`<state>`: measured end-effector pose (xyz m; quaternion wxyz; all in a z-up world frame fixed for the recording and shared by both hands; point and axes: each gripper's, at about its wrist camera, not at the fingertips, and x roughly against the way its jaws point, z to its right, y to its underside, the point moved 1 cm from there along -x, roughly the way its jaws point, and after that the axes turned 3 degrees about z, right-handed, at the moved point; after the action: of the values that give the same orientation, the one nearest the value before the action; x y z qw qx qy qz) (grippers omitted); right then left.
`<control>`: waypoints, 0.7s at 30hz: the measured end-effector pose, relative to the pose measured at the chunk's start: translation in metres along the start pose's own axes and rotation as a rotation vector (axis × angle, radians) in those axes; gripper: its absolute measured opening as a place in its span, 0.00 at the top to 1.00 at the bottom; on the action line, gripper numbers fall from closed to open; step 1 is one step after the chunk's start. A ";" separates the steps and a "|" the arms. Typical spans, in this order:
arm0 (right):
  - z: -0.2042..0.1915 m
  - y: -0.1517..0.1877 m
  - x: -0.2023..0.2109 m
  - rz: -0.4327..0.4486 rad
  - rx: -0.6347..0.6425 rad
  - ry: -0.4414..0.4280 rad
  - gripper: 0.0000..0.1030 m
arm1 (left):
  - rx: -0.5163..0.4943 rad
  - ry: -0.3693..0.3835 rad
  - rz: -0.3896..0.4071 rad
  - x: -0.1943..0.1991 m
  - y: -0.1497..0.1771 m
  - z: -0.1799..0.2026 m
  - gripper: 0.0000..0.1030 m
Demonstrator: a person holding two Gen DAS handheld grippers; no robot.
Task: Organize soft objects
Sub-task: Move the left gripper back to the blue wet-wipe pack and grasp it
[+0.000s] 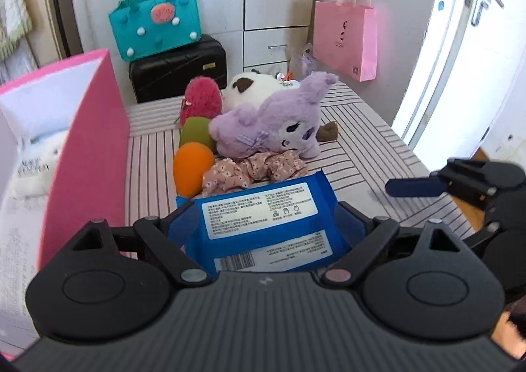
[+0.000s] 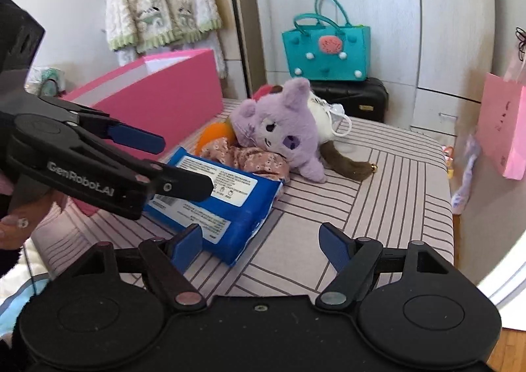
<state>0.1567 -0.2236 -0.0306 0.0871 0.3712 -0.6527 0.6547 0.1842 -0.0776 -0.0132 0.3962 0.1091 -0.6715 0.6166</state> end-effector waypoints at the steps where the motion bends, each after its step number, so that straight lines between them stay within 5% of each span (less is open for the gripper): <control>1: -0.002 0.001 -0.004 -0.003 0.006 0.012 0.21 | 0.009 -0.006 0.002 -0.001 0.000 -0.001 0.13; 9: 0.005 0.001 -0.015 0.016 -0.132 -0.041 0.25 | 0.040 -0.029 -0.033 -0.011 0.004 -0.009 0.13; 18: 0.011 0.008 -0.026 -0.003 -0.214 -0.061 0.45 | 0.160 0.021 -0.034 -0.015 0.014 -0.019 0.13; 21: 0.011 0.011 -0.024 -0.002 -0.227 -0.069 0.58 | 0.165 0.029 -0.017 -0.013 0.017 -0.018 0.21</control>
<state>0.1717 -0.2266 -0.0548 0.1070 0.3820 -0.7249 0.5632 0.1893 -0.0619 -0.0355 0.4007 0.1383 -0.6116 0.6680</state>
